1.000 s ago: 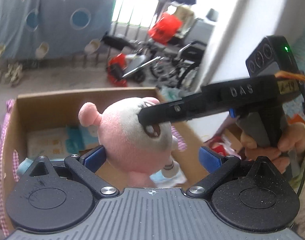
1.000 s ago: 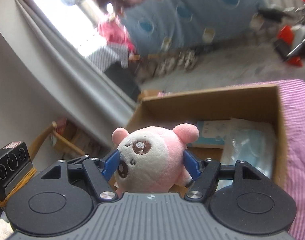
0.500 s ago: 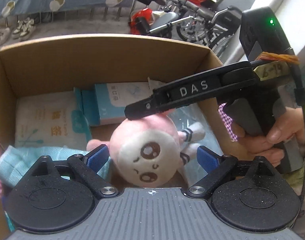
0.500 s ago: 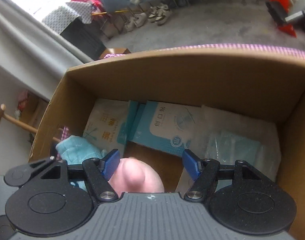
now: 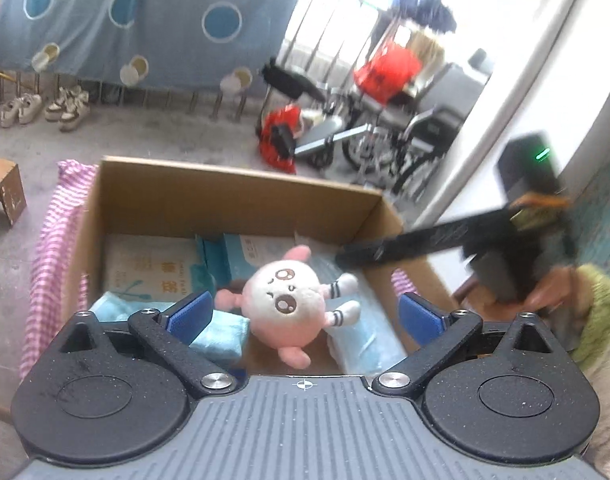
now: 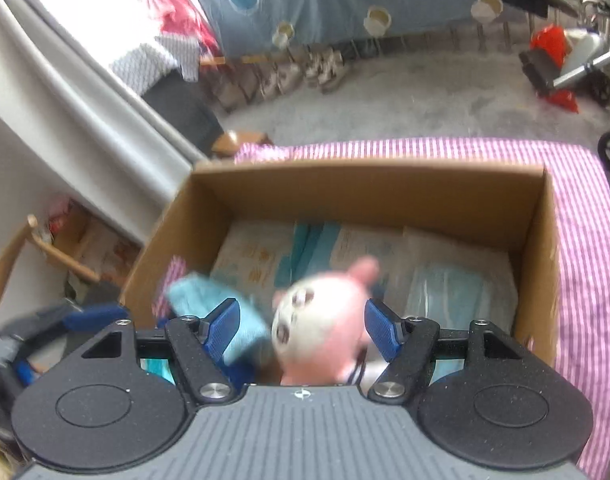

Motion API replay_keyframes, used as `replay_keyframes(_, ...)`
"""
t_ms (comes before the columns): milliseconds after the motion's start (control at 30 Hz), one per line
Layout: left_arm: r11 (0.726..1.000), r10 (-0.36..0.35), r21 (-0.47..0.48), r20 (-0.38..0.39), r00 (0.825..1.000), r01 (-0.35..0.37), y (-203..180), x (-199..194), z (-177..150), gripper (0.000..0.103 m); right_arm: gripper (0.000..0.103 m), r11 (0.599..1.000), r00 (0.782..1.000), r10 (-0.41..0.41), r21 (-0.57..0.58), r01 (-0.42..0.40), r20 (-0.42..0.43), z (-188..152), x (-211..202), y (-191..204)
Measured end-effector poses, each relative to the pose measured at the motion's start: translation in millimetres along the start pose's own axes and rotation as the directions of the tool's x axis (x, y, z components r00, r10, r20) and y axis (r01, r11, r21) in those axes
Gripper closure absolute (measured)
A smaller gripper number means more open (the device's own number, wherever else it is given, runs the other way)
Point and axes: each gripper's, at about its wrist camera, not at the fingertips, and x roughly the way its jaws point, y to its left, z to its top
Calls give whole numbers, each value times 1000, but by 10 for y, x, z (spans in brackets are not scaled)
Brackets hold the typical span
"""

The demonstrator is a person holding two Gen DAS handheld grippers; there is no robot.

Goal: Organize soft objects
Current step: 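Lower the plush doll into the box with the right gripper and open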

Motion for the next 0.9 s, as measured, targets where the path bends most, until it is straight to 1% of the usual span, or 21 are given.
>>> replay_keyframes(67,1000,-5,-7,28,1000,5,27,-162,-85,2,31,999,999,-34,-15,34,-41,-34,94,58)
replay_keyframes(167,1000,-2,-19,39,999,3,73,-331,-231,2,31,997,994,-82,-9,81,-71,-68,273,83)
replay_keyframes(300,999,-1,-49,37,999,3,180,-458,-419,2,31,989,984,-144,19,147,-104,-24,523,36)
replay_keyframes(367,998,3,-63,29,1000,-1,228,-495,-517,2,31,985,977,-163,36,170,-136,-23,632,16)
replay_keyframes(400,998,5,-67,26,1000,-4,250,-507,-562,2,29,983,974,-170,38,177,-147,-27,672,19)
replay_keyframes(467,997,12,-79,19,1000,-10,295,-511,-643,2,27,985,976,-154,55,164,-154,-21,729,24)
replay_keyframes(600,994,12,-112,2,1000,-12,385,-499,-727,2,27,987,982,-126,78,138,-141,-34,809,20)
replay_keyframes(667,992,10,-124,1,1000,-10,424,-505,-741,2,29,988,988,-92,112,105,-122,-28,838,-24)
replay_keyframes(700,992,8,-127,2,1000,-8,440,-515,-764,2,31,989,992,-68,123,81,-110,-30,837,-47)
replay_keyframes(733,992,5,-130,2,1000,-5,453,-516,-760,2,35,989,995,-34,143,47,-92,-34,827,-80)
replay_keyframes(800,991,6,-131,3,1000,-5,459,-521,-757,2,38,985,998,24,173,-12,-65,-23,808,-131)
replay_keyframes(833,991,7,-130,3,1000,-7,457,-526,-769,2,38,983,998,37,180,-27,-53,-14,802,-150)
replay_keyframes(900,991,11,-131,5,1000,-10,460,-522,-787,2,38,983,998,32,183,-22,-50,-1,823,-174)
